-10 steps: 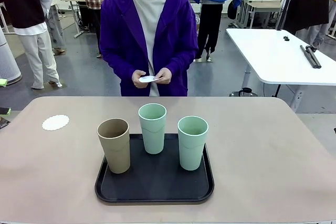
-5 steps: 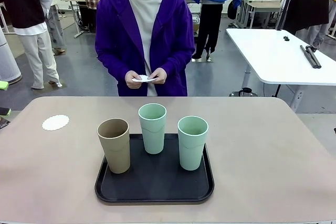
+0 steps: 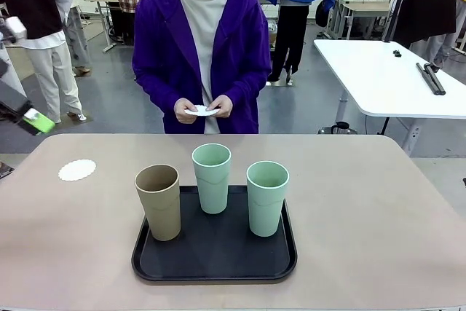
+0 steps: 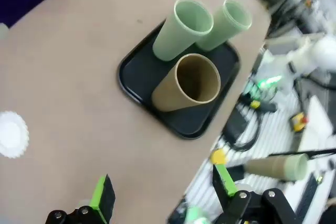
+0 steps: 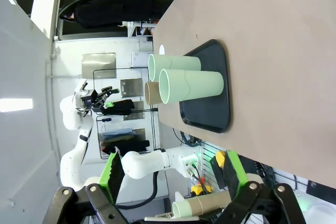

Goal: Place coasters on the table and set cups on them.
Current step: Pick up one Reusable plastic cup and place it on a coaster set by the human.

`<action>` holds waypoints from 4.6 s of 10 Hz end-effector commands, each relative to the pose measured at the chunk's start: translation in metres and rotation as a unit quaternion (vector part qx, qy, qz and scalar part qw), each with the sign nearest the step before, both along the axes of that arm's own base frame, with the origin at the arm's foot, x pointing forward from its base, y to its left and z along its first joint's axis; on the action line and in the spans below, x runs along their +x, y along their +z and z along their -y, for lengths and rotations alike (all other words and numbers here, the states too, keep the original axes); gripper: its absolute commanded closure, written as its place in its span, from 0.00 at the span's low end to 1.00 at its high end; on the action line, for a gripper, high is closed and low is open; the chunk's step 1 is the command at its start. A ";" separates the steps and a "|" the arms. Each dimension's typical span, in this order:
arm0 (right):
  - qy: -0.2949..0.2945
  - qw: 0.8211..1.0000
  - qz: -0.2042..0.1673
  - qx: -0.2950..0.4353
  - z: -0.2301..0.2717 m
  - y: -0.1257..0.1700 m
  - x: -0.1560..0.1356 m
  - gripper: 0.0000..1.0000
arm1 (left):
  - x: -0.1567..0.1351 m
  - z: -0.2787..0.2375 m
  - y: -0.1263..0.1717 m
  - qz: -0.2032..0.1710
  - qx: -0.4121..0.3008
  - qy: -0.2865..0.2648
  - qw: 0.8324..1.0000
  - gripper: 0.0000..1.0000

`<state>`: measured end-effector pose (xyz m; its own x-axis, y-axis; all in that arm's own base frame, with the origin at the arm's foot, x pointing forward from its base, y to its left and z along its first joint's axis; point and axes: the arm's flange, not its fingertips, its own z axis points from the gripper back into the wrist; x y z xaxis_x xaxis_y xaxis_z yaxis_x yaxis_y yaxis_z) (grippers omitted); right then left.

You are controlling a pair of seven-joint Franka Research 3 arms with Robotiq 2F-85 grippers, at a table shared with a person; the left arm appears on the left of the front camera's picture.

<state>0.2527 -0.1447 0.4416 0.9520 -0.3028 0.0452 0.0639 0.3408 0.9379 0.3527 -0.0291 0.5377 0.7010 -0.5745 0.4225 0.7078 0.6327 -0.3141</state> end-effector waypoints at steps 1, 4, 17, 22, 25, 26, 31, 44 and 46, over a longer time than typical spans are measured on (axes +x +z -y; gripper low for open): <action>-0.001 1.000 0.005 0.009 0.001 0.001 0.001 0.00 | 0.006 0.018 -0.029 0.097 0.086 -0.055 0.990 0.00; -0.001 1.000 0.005 0.009 0.001 0.001 0.001 0.00 | 0.011 0.034 -0.041 0.081 0.095 -0.107 0.986 0.00; -0.001 1.000 0.005 0.009 0.001 0.001 0.001 0.00 | 0.049 0.017 -0.129 0.168 -0.317 -0.223 0.907 0.00; -0.001 1.000 0.005 0.009 0.001 0.001 0.001 0.00 | 0.057 0.010 -0.188 0.192 -0.359 -0.261 0.875 0.00; -0.001 1.000 0.005 0.009 0.001 0.001 0.001 0.00 | 0.052 0.020 -0.197 0.203 -0.283 -0.283 0.893 0.00; -0.001 1.000 0.005 0.009 0.001 0.001 0.001 0.00 | 0.055 0.016 -0.196 0.187 -0.348 -0.268 0.879 0.00; -0.001 1.000 0.005 0.009 0.001 0.001 0.001 0.00 | 0.055 0.016 -0.197 0.186 -0.339 -0.275 0.881 0.00; -0.001 1.000 0.005 0.009 0.001 0.001 0.001 0.00 | 0.071 0.059 -0.305 0.206 -0.431 -0.309 0.822 0.00; -0.001 1.000 0.005 0.009 0.001 0.001 0.001 0.00 | 0.076 0.063 -0.311 0.200 -0.434 -0.314 0.821 0.00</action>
